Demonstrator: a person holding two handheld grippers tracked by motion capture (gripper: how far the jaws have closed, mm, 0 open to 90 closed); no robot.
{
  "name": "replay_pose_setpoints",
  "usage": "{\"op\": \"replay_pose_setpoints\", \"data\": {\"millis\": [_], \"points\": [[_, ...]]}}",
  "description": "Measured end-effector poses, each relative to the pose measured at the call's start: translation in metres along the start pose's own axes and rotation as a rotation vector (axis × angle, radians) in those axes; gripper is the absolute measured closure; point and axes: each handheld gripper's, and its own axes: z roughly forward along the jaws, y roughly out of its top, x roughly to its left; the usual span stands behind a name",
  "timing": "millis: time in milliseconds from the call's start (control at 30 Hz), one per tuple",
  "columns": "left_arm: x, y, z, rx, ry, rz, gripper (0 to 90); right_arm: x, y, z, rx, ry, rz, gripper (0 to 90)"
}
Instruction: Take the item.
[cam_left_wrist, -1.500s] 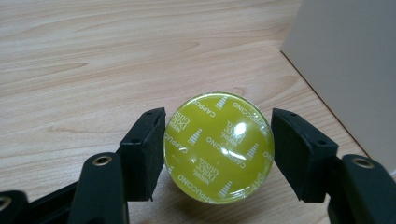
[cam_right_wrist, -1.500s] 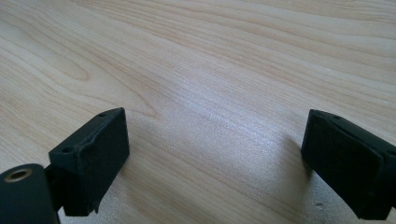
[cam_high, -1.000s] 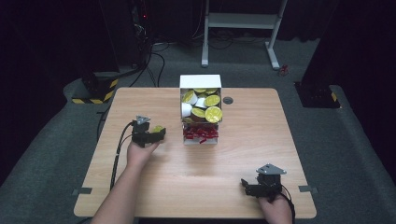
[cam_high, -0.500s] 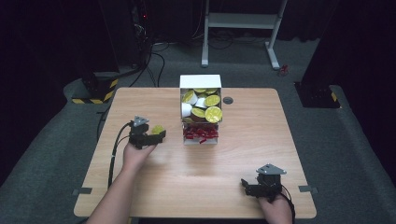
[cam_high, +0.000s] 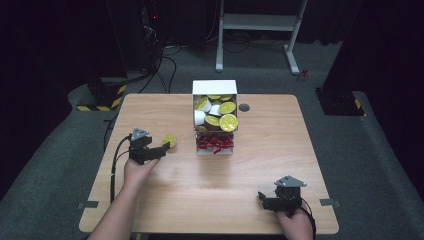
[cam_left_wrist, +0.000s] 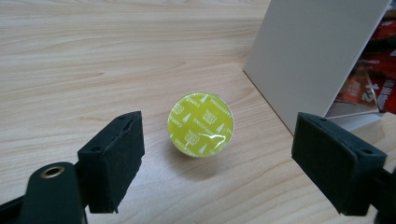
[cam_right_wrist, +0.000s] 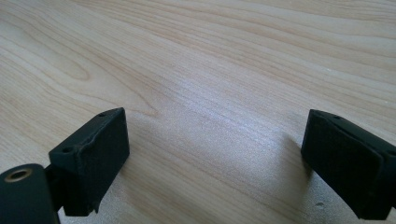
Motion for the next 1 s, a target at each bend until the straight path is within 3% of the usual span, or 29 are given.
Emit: {"op": "replay_pose_setpoints", "data": {"millis": [167, 400, 433, 633, 800, 900, 1000], "points": [[0.001, -0.005, -0.009, -0.003, -0.019, -0.013, 17.5, 0.000, 0.000, 0.000, 0.000, 0.000, 0.000, 7.6], [0.000, -0.014, -0.026, -0.013, -0.024, 0.021, 17.5, 0.000, 0.000, 0.000, 0.000, 0.000, 0.000, 7.6], [0.001, -0.019, -0.030, -0.009, -0.019, 0.041, 17.4, 0.000, 0.000, 0.000, 0.000, 0.000, 0.000, 7.6], [0.005, -0.031, -0.042, 0.013, -0.029, 0.060, 16.2, 0.000, 0.000, 0.000, 0.000, 0.001, 0.001, 7.6], [0.004, -0.047, -0.053, 0.049, -0.039, 0.082, 15.1, 0.000, 0.000, 0.000, 0.000, 0.001, 0.001, 7.6], [0.001, -0.066, -0.052, 0.114, -0.049, 0.105, 14.0, 0.000, 0.000, 0.000, 0.000, 0.001, 0.001, 7.6], [-0.001, -0.075, -0.050, 0.150, -0.060, 0.106, 13.6, 0.000, 0.000, 0.000, 0.000, 0.000, 0.002, 7.6]]}}
